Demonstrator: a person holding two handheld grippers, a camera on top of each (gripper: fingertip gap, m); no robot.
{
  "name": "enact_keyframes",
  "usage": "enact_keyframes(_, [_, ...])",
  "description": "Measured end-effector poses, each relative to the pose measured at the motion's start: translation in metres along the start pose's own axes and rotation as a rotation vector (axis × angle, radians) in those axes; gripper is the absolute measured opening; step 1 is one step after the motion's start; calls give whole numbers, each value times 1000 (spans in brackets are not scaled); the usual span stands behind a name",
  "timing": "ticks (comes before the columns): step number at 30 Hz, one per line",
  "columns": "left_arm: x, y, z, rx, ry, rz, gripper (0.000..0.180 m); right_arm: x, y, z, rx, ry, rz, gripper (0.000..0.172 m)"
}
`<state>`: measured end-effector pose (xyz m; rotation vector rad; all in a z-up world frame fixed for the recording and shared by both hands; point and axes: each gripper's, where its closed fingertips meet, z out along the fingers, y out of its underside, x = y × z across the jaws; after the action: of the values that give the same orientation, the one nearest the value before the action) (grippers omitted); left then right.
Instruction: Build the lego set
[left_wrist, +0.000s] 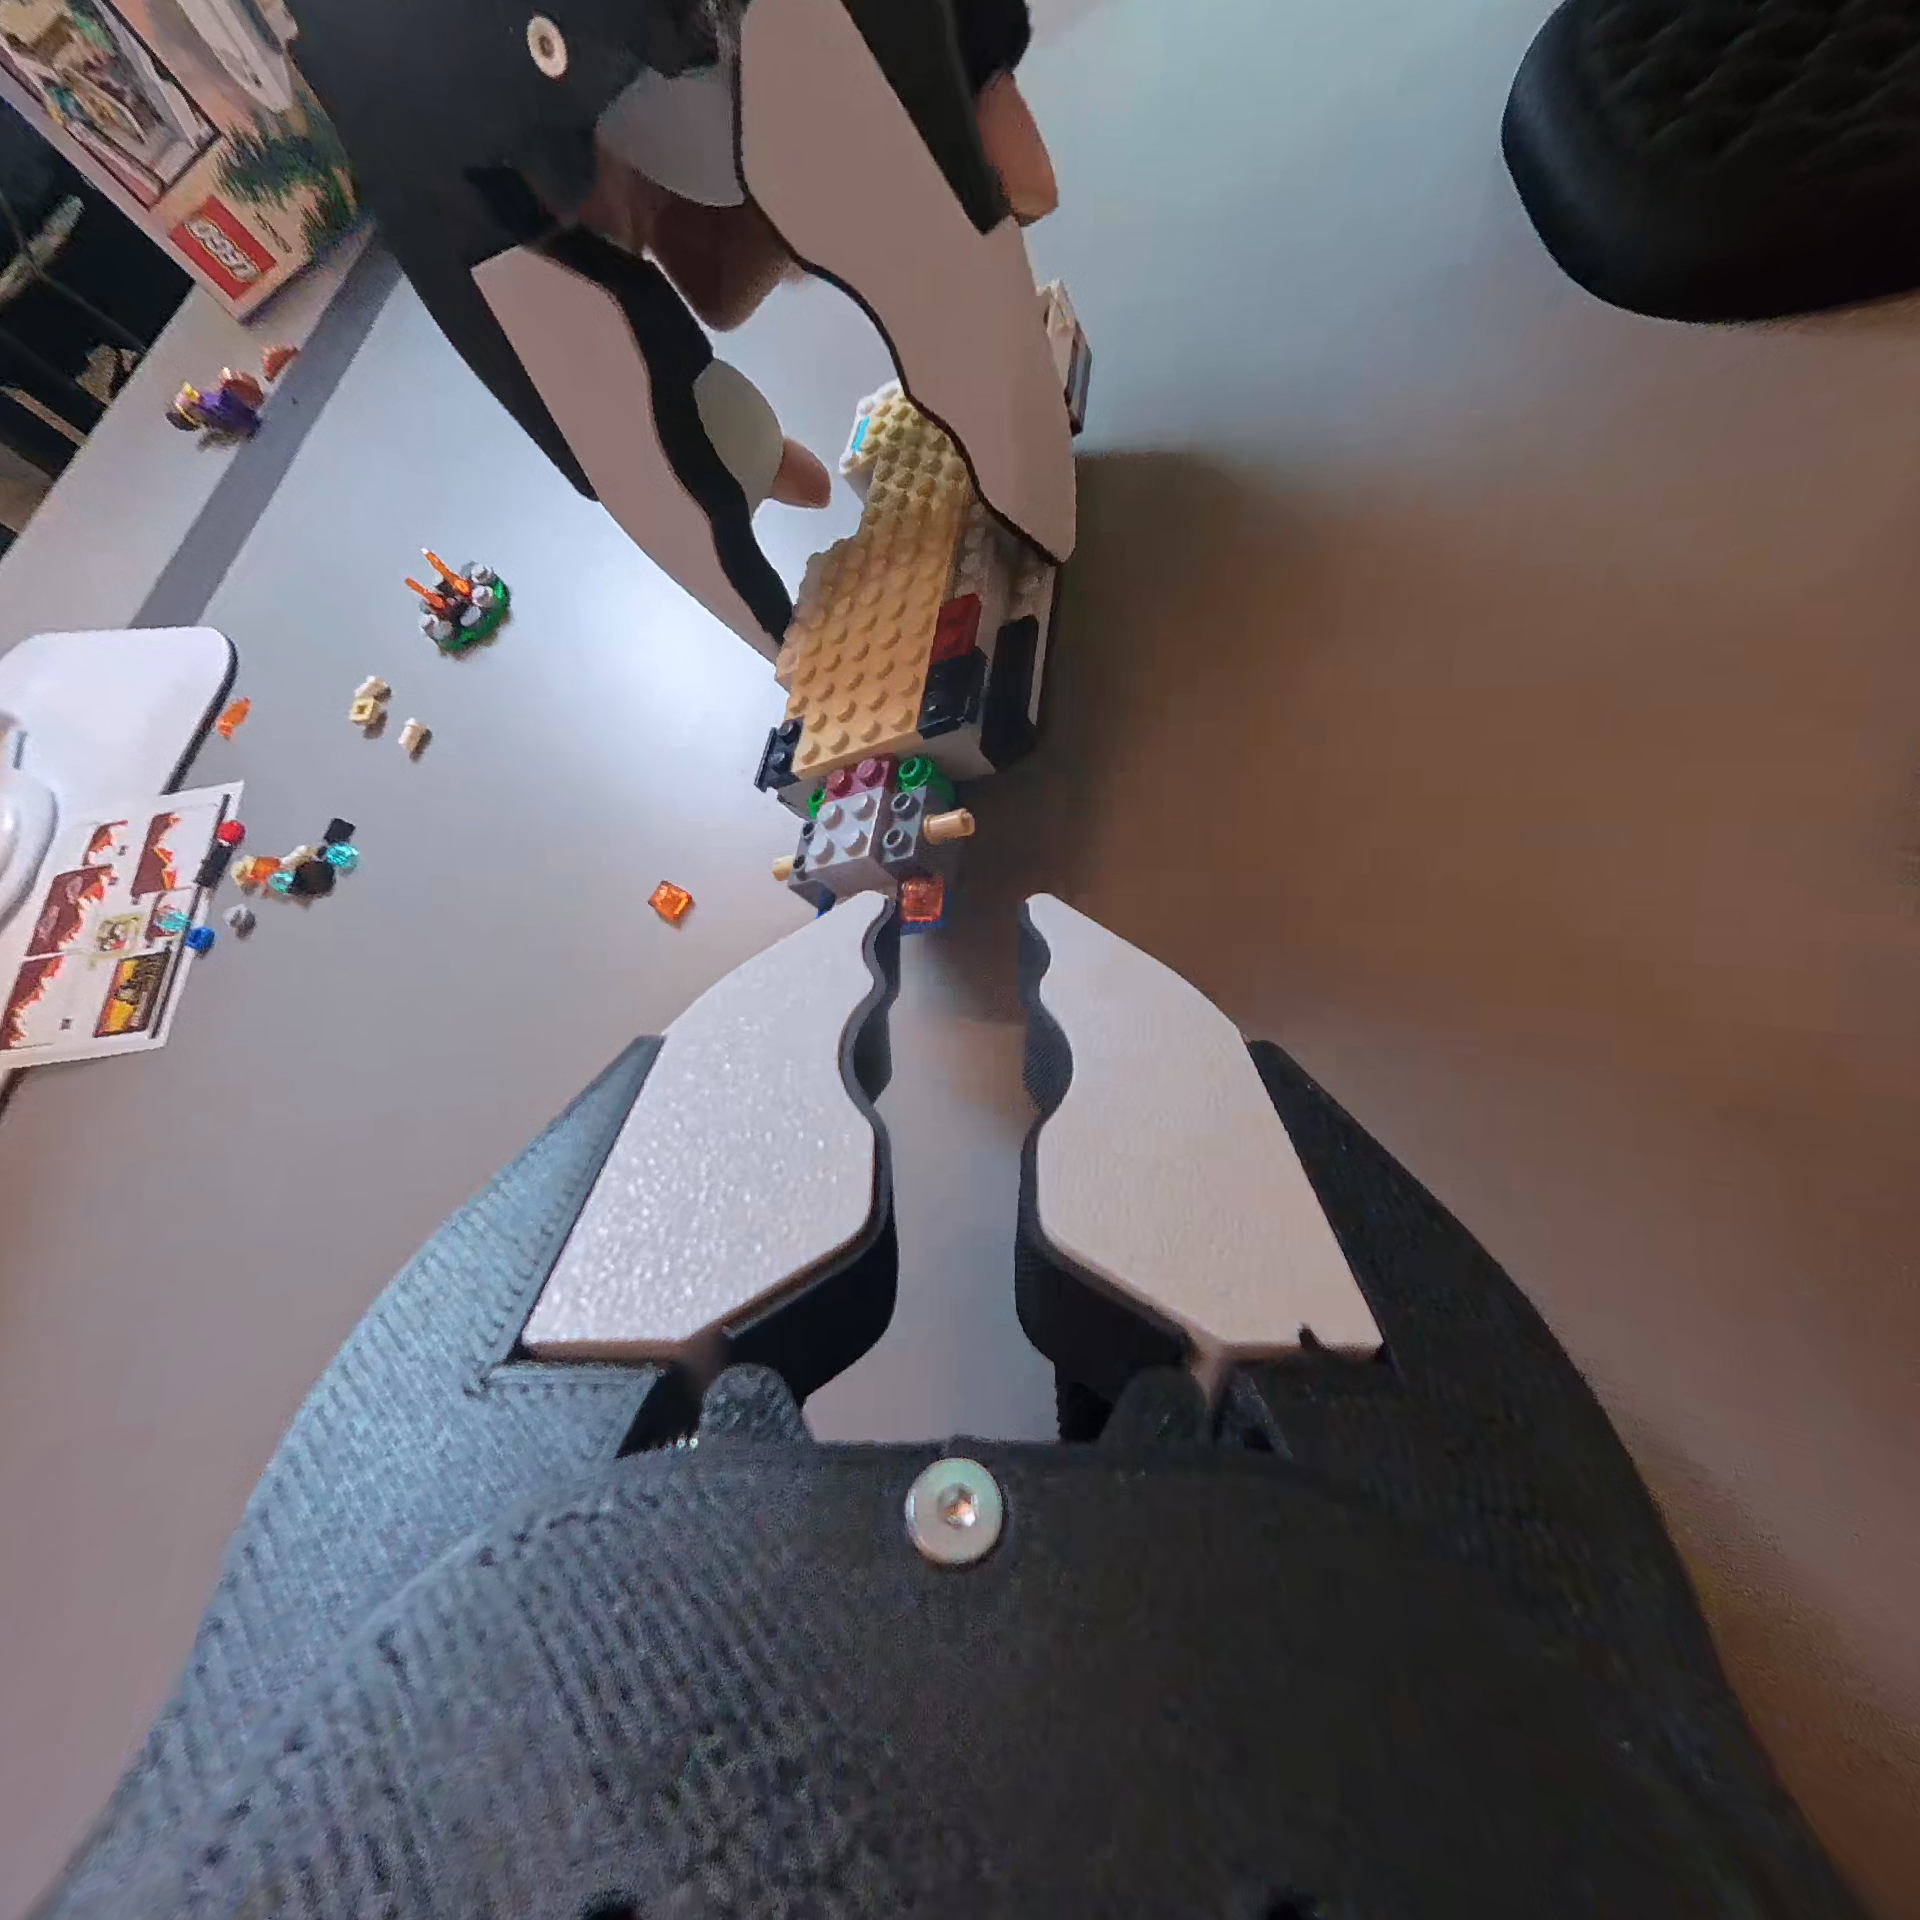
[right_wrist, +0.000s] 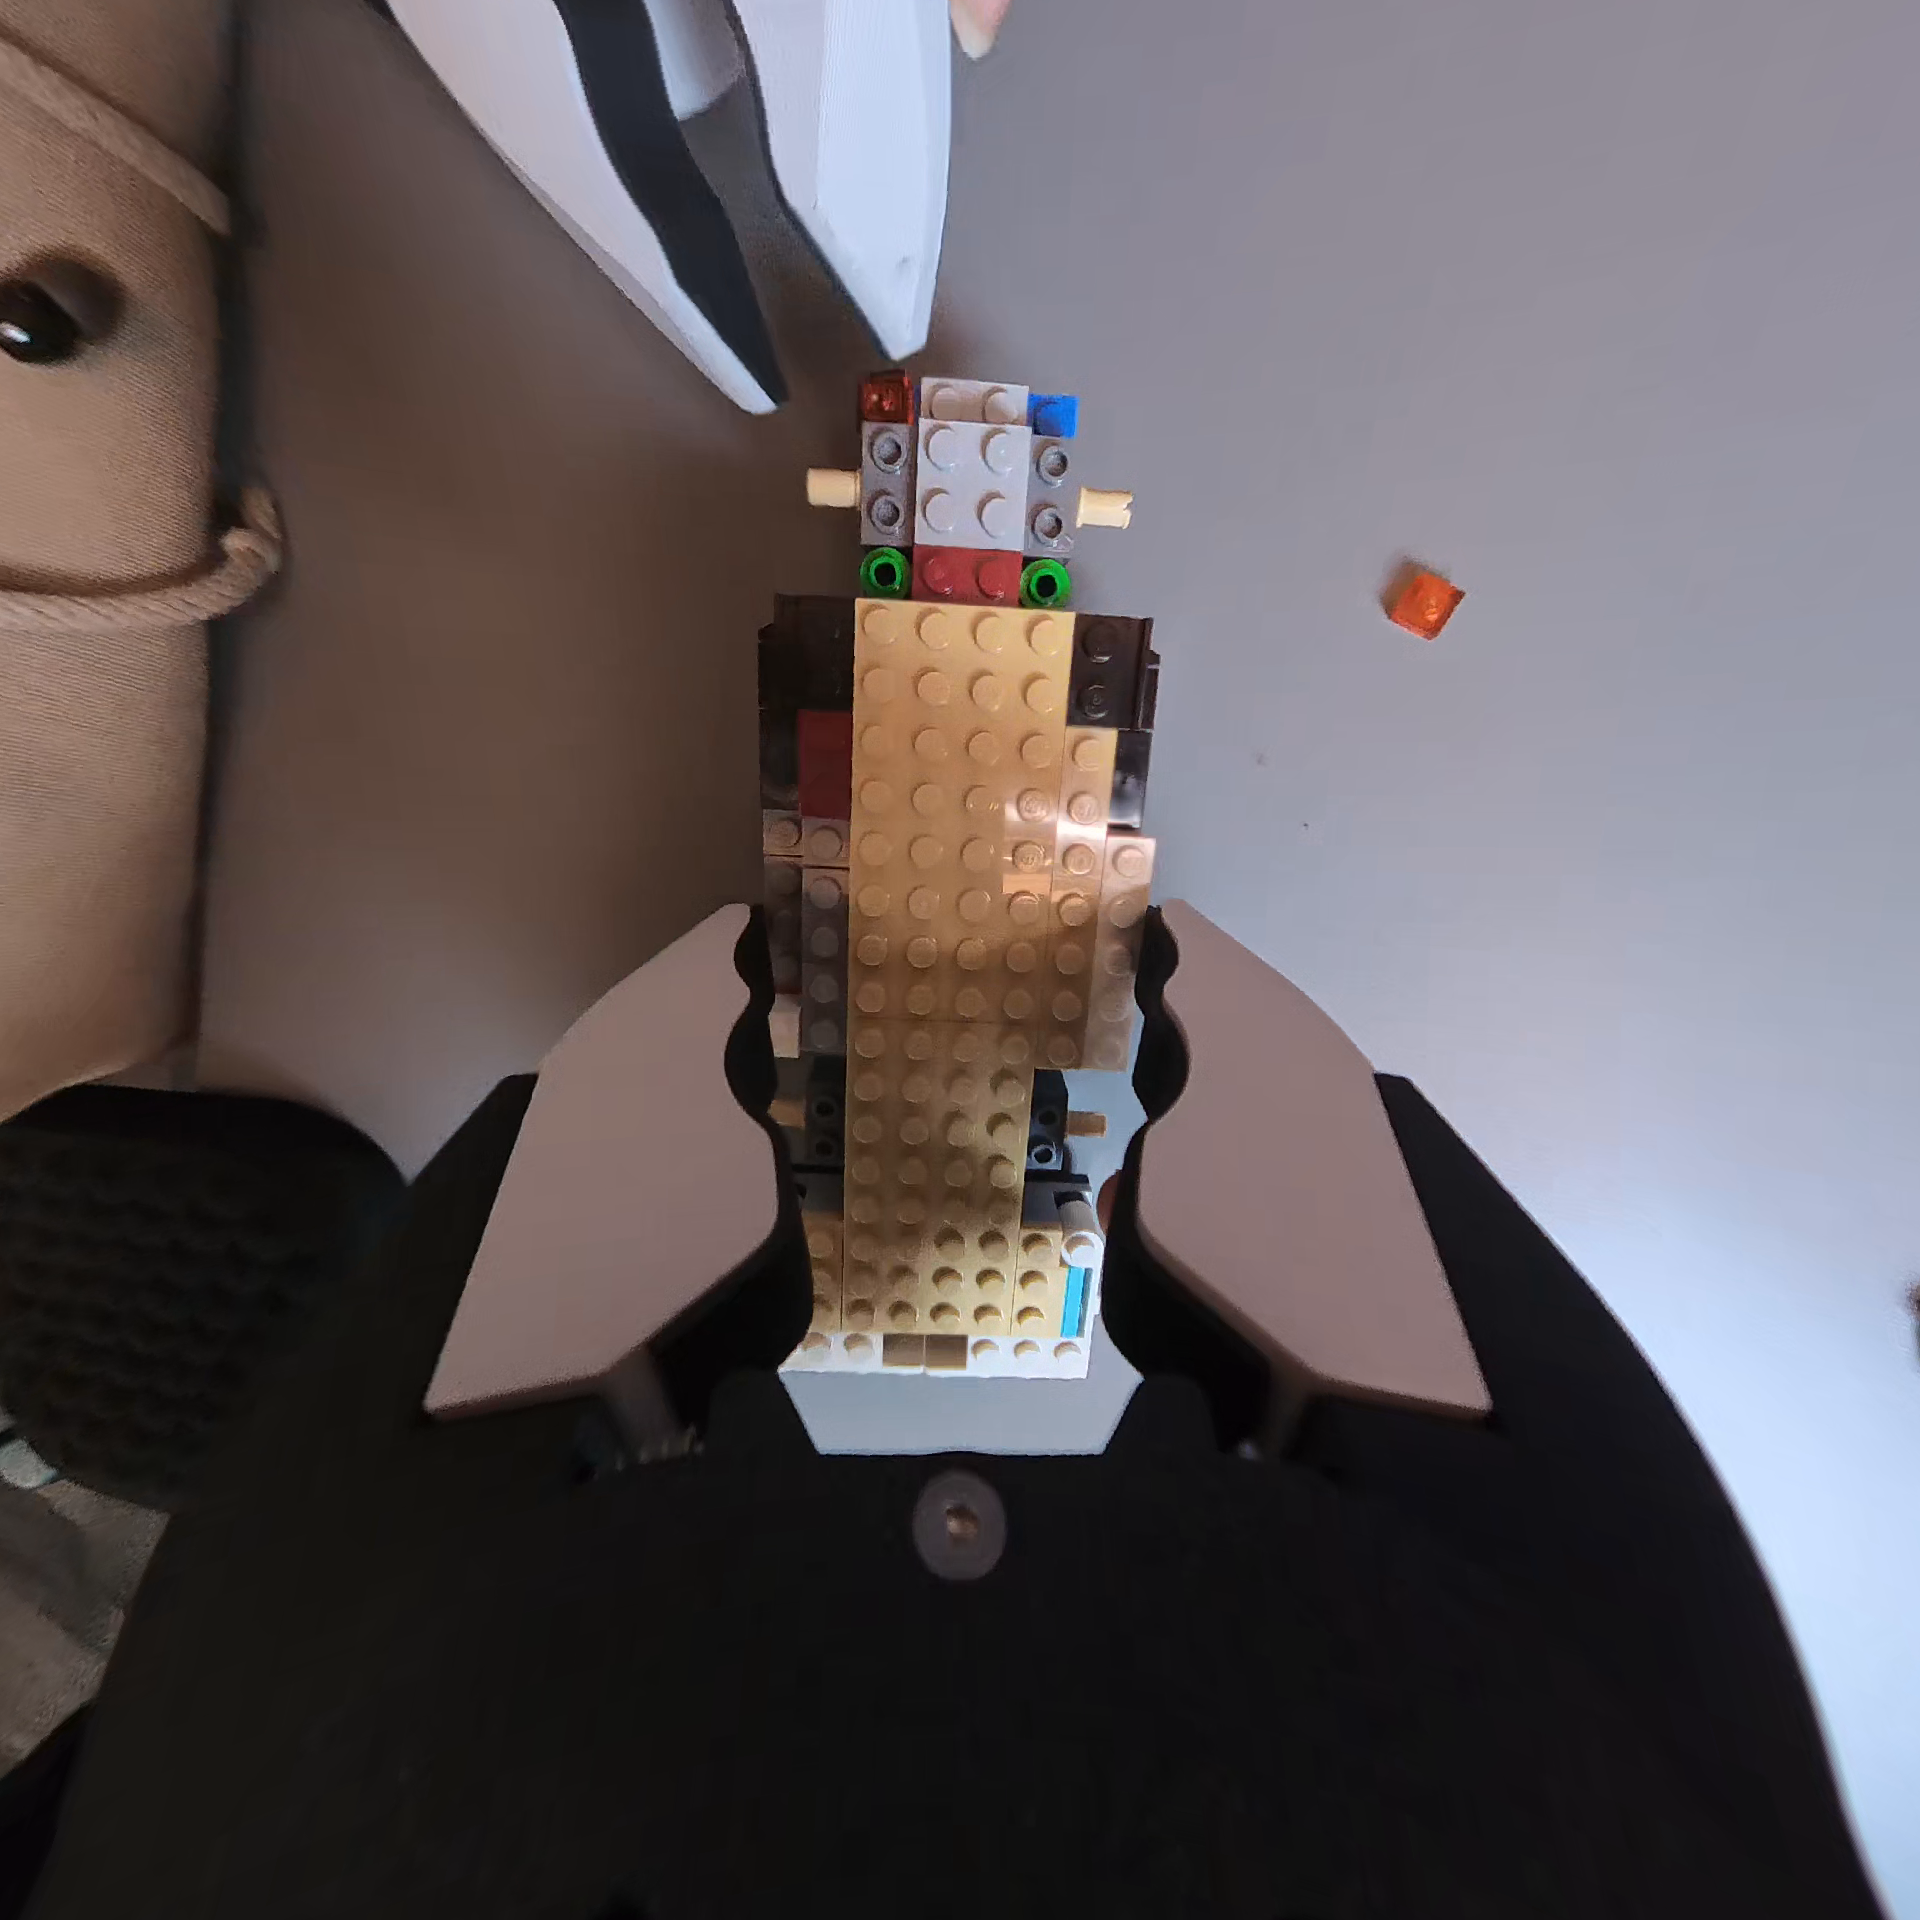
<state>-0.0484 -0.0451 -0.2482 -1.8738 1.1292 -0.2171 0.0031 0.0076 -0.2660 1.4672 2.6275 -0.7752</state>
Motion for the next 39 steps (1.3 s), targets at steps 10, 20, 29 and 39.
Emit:
enact_keyframes(10, [-9, -6, -1, -7, -166, 197, 16, -4, 1, 1, 55, -119, 66, 68])
enact_keyframes(20, [-3, 1, 5, -65, -190, 320, 17, -7, -1, 1, 78, -181, 96, 68])
enact_keyframes(29, [-5, 4, 6, -94, -233, 386, 10, -12, -2, 2, 93, -252, 139, 68])
enact_keyframes(39, [-1, 7, 8, -124, -210, 383, 9, -15, -1, 5, 75, -284, 162, 68])
